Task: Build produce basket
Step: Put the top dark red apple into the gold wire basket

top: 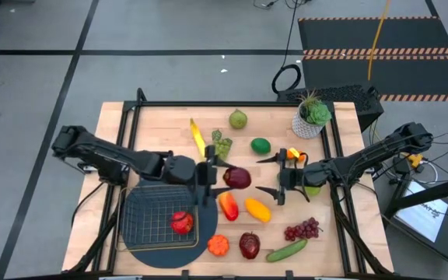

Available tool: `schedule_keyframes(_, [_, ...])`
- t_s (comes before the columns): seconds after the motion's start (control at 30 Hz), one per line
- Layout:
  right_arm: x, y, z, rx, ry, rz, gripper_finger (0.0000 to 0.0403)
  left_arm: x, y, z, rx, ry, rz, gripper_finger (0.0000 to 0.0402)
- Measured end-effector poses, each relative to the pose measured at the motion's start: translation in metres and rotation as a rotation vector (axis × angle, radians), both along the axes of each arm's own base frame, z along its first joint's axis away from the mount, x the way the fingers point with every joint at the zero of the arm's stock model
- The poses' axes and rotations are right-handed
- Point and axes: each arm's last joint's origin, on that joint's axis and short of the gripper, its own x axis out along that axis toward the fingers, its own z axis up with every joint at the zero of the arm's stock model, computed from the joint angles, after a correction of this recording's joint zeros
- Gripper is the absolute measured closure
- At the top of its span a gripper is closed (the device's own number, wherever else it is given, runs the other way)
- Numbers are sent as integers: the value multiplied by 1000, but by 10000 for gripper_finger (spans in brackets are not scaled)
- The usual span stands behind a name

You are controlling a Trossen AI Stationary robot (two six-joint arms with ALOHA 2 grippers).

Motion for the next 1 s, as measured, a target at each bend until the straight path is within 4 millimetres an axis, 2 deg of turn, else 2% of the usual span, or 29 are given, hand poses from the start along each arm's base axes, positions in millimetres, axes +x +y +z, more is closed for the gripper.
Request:
schedule_keyframes(0.1, [0, 0, -1, -3, 13, -1, 7, -11, -12, 5, 80, 8, -15, 113])
schedule_keyframes(0.3, [0, 0, -1, -6, 13, 0, 7, -18, -34, 3, 323, 23, -94, 135])
schedule_keyframes(0.43, [0, 0, -1, -6, 13, 0, 7, -21, -43, 2, 444, 17, -158, 125])
schedule_keyframes(0.67, [0, 0, -1, -7, 14, -1, 7, -25, -53, 2, 542, 4, -216, 95])
schedule_keyframes(1.0, [0, 0, -1, -11, 14, 1, 7, -27, -57, 2, 571, 1, -237, 124])
